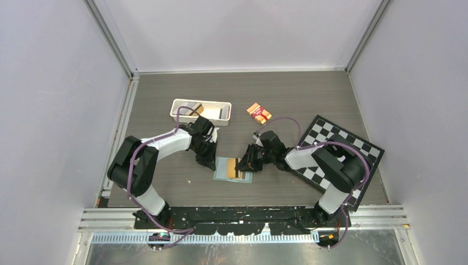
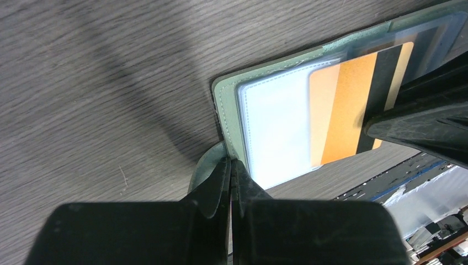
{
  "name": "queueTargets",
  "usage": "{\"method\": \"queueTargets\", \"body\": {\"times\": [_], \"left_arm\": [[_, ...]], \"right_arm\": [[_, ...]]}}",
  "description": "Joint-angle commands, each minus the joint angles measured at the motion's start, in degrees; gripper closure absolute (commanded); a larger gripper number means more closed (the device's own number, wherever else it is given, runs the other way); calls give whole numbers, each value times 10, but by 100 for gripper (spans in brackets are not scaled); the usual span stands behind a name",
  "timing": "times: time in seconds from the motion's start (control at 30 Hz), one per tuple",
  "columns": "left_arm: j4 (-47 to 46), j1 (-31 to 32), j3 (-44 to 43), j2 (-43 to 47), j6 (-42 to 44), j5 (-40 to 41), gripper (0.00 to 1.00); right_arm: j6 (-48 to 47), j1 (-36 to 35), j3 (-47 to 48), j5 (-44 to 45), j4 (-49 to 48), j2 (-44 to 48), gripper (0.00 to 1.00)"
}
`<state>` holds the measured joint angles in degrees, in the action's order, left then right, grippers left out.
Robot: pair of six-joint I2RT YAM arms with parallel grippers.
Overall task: Put the credit cards into the card holder
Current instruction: Insert the credit card into the card holder.
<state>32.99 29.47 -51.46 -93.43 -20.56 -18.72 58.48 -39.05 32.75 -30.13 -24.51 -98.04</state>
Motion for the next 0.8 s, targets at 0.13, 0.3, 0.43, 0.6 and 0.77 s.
{"method": "queueTargets", "body": {"times": [0.13, 0.3, 0.43, 0.6, 0.77], "left_arm": [[-6, 1, -13, -7, 3, -9, 100], [-9, 1, -12, -9, 2, -15, 100], [-13, 1, -12, -12, 2, -23, 100], [-14, 1, -12, -13, 2, -28, 100], [-17, 1, -11, -15, 1, -36, 100]], "right_arm": [[-86, -11, 49, 115, 214, 65, 67], [-89, -20, 67, 116, 239, 51, 68], [-85, -33, 84, 116, 241, 41, 68], [-81, -46, 102, 114, 241, 28, 68], [-80, -55, 116, 112, 234, 15, 70]]}}
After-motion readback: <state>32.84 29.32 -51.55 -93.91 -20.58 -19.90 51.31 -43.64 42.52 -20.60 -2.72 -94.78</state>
